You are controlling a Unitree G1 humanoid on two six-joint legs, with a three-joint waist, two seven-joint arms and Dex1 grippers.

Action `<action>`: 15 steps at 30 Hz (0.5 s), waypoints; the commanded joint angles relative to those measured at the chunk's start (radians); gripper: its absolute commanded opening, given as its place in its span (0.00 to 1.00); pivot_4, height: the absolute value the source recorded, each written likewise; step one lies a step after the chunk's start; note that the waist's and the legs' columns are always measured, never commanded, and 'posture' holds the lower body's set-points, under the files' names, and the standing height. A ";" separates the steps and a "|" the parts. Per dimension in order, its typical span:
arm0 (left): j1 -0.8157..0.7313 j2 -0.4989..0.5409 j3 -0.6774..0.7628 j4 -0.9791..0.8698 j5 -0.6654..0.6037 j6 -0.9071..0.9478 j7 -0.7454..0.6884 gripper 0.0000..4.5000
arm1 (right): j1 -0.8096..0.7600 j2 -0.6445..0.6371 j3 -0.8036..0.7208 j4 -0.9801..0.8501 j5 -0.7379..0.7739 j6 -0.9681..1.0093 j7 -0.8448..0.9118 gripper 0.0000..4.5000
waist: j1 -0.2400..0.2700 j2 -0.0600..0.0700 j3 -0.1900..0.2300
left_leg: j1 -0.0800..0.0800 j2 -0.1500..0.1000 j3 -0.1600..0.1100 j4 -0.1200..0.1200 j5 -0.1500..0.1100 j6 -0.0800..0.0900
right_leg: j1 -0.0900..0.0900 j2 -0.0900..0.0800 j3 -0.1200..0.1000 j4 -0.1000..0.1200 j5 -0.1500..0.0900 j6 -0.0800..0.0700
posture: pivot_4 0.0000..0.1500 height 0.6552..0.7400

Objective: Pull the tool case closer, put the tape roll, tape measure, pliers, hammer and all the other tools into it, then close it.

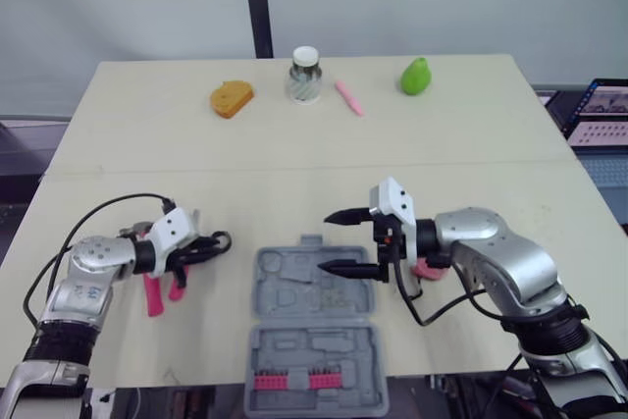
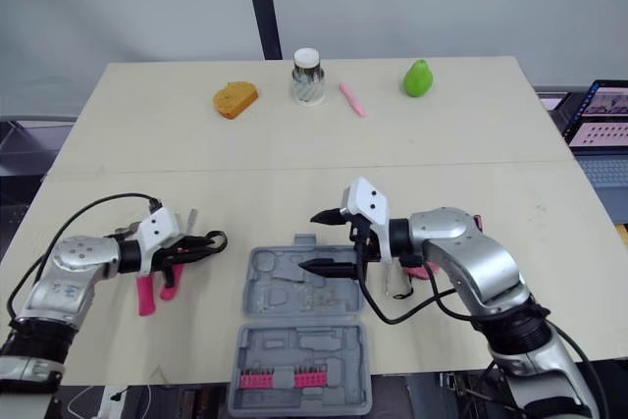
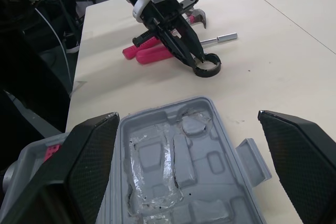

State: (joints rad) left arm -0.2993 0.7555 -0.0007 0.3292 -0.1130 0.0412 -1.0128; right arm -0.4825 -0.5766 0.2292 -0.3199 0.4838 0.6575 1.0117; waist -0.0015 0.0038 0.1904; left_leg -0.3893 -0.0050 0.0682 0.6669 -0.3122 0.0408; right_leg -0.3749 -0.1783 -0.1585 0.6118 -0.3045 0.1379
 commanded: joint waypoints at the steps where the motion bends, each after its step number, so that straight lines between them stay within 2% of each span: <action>1: -0.007 -0.001 -0.004 0.006 0.003 -0.016 -0.009 0.19 | 0.004 -0.001 -0.028 -0.049 0.025 -0.001 -0.006 1.00 | 0.000 0.000 0.000 | 0.000 0.000 0.000 0.000 0.000 0.000 | 0.000 0.000 0.000 0.000 0.000 0.000 | 1.00 1.00; 15: -0.023 0.000 -0.024 0.026 0.034 -0.028 -0.001 0.19 | 0.003 0.001 -0.027 -0.050 0.035 -0.002 -0.018 1.00 | 0.000 0.000 0.000 | 0.000 0.000 0.000 0.000 0.000 0.000 | 0.000 0.000 0.000 0.000 0.000 0.000 | 1.00 1.00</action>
State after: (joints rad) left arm -0.3117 0.7541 -0.0210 0.3555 -0.0858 0.0300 -1.0173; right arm -0.4825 -0.5766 0.2290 -0.3200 0.4985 0.6579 0.9995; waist -0.0014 0.0038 0.1904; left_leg -0.3893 -0.0050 0.0682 0.6669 -0.3122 0.0408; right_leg -0.3749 -0.1783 -0.1586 0.6119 -0.3046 0.1379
